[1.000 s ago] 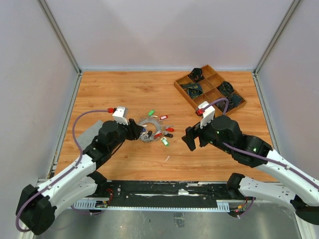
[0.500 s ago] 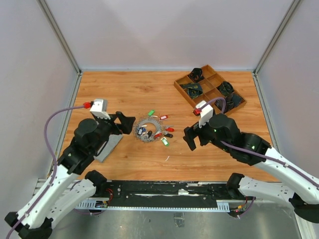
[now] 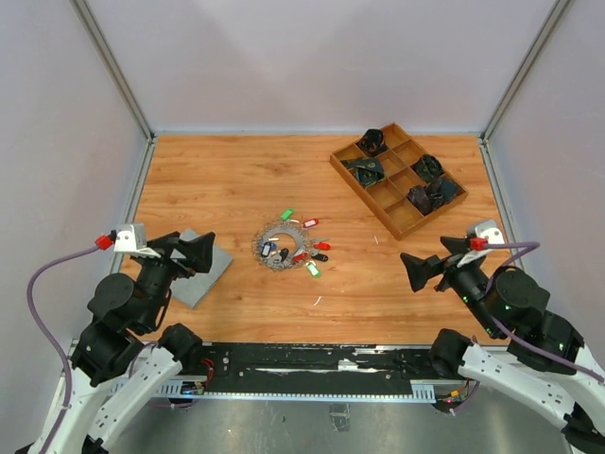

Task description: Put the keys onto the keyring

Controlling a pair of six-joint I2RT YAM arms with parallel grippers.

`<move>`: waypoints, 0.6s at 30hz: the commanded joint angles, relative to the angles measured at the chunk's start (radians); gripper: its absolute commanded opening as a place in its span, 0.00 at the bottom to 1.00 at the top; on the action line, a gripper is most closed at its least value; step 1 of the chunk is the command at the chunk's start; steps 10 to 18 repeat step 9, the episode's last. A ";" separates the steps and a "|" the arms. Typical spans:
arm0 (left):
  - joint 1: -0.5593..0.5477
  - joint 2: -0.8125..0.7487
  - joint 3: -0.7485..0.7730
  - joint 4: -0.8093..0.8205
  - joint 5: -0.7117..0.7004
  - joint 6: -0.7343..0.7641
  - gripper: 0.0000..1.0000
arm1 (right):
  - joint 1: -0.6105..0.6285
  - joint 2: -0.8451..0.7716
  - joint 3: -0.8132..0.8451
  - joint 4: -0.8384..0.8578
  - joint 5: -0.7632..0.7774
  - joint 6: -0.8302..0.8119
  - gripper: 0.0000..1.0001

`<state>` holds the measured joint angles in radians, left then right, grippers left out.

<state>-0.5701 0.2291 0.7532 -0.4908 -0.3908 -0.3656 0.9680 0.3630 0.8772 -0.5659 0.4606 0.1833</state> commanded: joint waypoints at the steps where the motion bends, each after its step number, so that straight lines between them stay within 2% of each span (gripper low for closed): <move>1: 0.007 -0.022 -0.033 -0.040 -0.062 -0.014 1.00 | 0.011 -0.096 -0.069 0.031 0.121 0.022 0.99; 18: 0.007 -0.034 -0.051 -0.037 -0.093 -0.016 1.00 | 0.011 -0.096 -0.089 0.026 0.144 0.014 0.98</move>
